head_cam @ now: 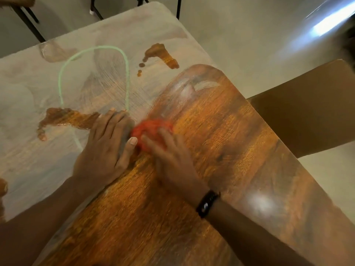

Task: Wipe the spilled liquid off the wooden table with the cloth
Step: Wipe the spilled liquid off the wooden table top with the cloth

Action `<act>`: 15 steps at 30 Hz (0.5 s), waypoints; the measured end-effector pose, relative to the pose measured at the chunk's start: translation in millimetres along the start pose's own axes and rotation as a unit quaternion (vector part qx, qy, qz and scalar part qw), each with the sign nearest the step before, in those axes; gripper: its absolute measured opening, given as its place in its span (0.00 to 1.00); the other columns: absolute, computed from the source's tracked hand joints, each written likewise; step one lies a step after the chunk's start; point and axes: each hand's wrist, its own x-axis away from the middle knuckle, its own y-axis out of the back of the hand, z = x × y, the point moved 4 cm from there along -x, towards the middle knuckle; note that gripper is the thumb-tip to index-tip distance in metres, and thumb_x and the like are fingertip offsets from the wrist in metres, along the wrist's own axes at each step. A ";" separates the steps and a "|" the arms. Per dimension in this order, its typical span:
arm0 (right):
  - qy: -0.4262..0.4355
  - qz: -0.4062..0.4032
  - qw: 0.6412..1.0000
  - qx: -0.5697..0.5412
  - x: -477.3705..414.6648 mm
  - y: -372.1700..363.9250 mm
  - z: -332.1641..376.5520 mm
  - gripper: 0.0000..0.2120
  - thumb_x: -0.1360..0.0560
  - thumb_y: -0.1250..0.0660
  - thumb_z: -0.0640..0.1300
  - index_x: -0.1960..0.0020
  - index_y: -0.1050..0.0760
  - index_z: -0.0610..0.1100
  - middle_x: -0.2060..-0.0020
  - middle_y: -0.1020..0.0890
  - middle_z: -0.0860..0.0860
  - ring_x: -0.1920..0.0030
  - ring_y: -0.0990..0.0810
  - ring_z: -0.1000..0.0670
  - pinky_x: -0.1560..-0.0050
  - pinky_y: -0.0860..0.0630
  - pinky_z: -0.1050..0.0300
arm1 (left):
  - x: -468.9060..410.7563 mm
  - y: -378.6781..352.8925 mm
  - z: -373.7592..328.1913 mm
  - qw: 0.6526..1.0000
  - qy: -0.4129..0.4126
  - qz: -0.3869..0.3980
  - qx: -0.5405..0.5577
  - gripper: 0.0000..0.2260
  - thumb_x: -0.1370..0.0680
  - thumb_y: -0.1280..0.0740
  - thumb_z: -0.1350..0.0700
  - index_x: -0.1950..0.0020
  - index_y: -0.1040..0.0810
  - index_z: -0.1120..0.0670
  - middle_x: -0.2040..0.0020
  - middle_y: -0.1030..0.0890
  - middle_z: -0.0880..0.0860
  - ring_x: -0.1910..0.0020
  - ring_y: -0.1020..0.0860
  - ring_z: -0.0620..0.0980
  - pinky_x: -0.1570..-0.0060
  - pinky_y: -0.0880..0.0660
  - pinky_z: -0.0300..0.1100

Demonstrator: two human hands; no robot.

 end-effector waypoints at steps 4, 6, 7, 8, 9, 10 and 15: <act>0.015 -0.010 1.000 0.008 -1.8 21.6 -37.8 0.22 0.21 0.41 0.39 0.28 0.29 0.52 0.31 0.31 0.45 0.44 0.28 0.44 0.49 0.23 0.51 | -1.2 -0.2 -0.2 1.000 -0.006 0.001 -0.001 0.27 0.16 0.51 0.44 0.25 0.32 0.61 0.25 0.32 0.59 0.21 0.40 0.58 0.23 0.44 0.60; -0.098 -0.049 0.993 0.040 -38.4 46.9 -100.1 0.22 0.20 0.40 0.39 0.28 0.29 0.53 0.30 0.32 0.42 0.38 0.30 0.41 0.39 0.26 0.46 | -1.1 -1.2 0.7 1.000 -0.003 0.002 -0.001 0.27 0.16 0.51 0.44 0.25 0.32 0.61 0.25 0.32 0.59 0.21 0.40 0.58 0.23 0.45 0.61; -0.159 -0.066 0.984 0.051 -54.7 61.2 -133.3 0.21 0.19 0.41 0.40 0.28 0.29 0.53 0.29 0.33 0.42 0.36 0.32 0.40 0.35 0.30 0.47 | -0.9 -1.8 1.1 1.000 -0.003 0.001 -0.001 0.27 0.16 0.51 0.44 0.25 0.32 0.61 0.25 0.32 0.59 0.21 0.40 0.58 0.23 0.45 0.60; -0.223 -0.081 0.970 0.056 -67.7 74.0 -162.4 0.20 0.18 0.42 0.42 0.28 0.29 0.53 0.30 0.33 0.42 0.35 0.33 0.40 0.33 0.32 0.48 | -0.6 -2.4 1.5 1.000 -0.003 -0.001 0.000 0.27 0.16 0.51 0.44 0.25 0.32 0.61 0.25 0.32 0.59 0.21 0.40 0.58 0.22 0.45 0.60; -0.279 -0.098 0.954 0.056 -78.7 84.4 -185.0 0.19 0.18 0.43 0.43 0.28 0.28 0.52 0.30 0.33 0.42 0.35 0.33 0.39 0.33 0.32 0.47 | -0.2 -2.9 1.7 1.000 -0.002 -0.001 0.001 0.28 0.16 0.51 0.43 0.25 0.32 0.60 0.24 0.32 0.58 0.21 0.41 0.57 0.22 0.46 0.60; -0.325 -0.110 0.938 0.055 -87.1 90.7 -198.5 0.19 0.18 0.44 0.45 0.29 0.28 0.52 0.31 0.33 0.42 0.35 0.33 0.38 0.34 0.31 0.46 | -0.2 -3.5 1.8 1.000 -0.002 -0.001 0.002 0.27 0.16 0.51 0.43 0.25 0.32 0.60 0.24 0.32 0.58 0.21 0.41 0.57 0.22 0.46 0.59; -0.242 -0.087 0.966 0.042 -98.8 64.7 -141.6 0.19 0.18 0.43 0.48 0.27 0.32 0.55 0.27 0.38 0.45 0.32 0.35 0.41 0.33 0.32 0.49 | 0.7 -4.8 4.4 1.000 -0.002 -0.004 0.002 0.27 0.16 0.51 0.43 0.25 0.33 0.59 0.24 0.32 0.57 0.20 0.42 0.56 0.21 0.48 0.57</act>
